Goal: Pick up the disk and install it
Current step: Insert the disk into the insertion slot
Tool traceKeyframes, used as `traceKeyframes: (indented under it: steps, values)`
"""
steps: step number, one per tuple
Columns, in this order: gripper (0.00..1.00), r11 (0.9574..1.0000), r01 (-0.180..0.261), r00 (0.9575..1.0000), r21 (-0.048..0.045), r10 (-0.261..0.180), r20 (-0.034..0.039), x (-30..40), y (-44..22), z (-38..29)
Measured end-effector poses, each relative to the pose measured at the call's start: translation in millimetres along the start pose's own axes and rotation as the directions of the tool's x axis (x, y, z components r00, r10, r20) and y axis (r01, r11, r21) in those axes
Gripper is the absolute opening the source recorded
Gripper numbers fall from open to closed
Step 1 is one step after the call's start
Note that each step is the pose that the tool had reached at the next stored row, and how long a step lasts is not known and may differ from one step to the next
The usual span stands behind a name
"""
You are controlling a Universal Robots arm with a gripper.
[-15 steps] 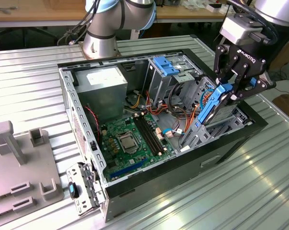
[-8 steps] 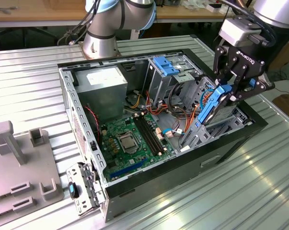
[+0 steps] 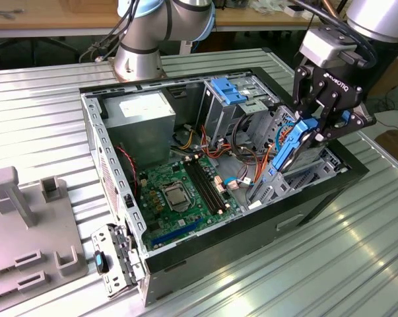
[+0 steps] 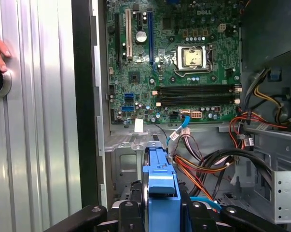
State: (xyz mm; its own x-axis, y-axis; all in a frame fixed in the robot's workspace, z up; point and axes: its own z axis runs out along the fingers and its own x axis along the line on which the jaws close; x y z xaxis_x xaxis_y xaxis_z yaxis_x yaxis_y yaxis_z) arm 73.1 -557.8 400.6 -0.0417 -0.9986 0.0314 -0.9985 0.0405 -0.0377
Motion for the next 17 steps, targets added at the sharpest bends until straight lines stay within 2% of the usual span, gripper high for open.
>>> traceKeyframes:
  steps: [17]
  values:
    - [0.37, 1.0000, 0.000, 1.0000, 0.0000, 0.000, 0.0001, -0.3, 0.3, 9.3]
